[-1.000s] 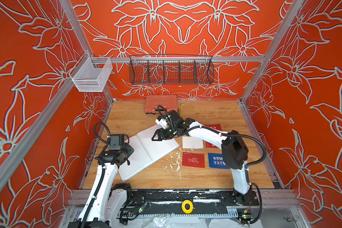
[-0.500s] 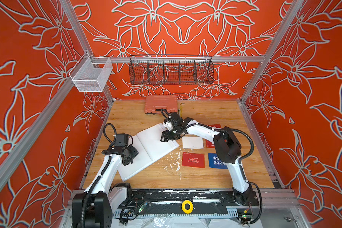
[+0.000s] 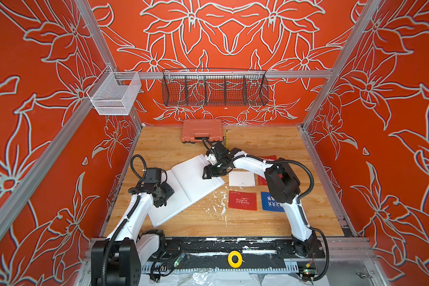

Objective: Place the photos into the photo albums
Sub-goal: Turn the page of the photo album at the center of the board.

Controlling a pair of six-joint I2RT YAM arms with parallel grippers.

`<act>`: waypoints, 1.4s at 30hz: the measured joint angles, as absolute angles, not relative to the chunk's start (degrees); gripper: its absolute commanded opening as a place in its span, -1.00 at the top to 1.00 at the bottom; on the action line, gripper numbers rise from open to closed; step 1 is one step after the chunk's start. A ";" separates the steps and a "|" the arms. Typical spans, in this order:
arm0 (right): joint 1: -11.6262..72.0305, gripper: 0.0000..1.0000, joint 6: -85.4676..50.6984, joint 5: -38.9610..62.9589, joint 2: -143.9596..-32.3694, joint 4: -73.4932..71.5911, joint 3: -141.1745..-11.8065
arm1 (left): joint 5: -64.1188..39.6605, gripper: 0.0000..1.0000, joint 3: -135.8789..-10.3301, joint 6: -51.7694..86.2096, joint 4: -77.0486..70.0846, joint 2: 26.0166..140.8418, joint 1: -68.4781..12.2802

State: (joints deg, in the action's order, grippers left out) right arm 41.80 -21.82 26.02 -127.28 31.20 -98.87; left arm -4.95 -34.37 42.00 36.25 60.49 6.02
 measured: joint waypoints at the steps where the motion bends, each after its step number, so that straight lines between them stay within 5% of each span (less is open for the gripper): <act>1: 41.80 -0.51 -21.85 26.24 -127.28 31.14 -98.87 | -4.91 0.03 -34.17 42.00 36.25 60.49 6.02; 22: 48.01 -0.47 -25.41 33.56 -128.14 27.66 -98.87 | -4.82 0.02 -33.15 41.98 35.22 61.63 6.00; 31: 50.30 0.31 -29.36 37.65 -128.03 24.60 -99.61 | -4.29 0.02 -33.67 41.76 36.14 60.34 6.00; 42: 54.30 0.20 -30.52 38.74 -126.67 24.14 -104.25 | 0.21 0.02 -45.12 39.88 43.88 51.75 6.02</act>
State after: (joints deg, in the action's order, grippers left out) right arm 54.30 -30.52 38.74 -126.67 24.14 -104.25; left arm 0.21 -45.12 39.88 43.88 51.75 6.02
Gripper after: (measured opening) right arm 0.381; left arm 0.492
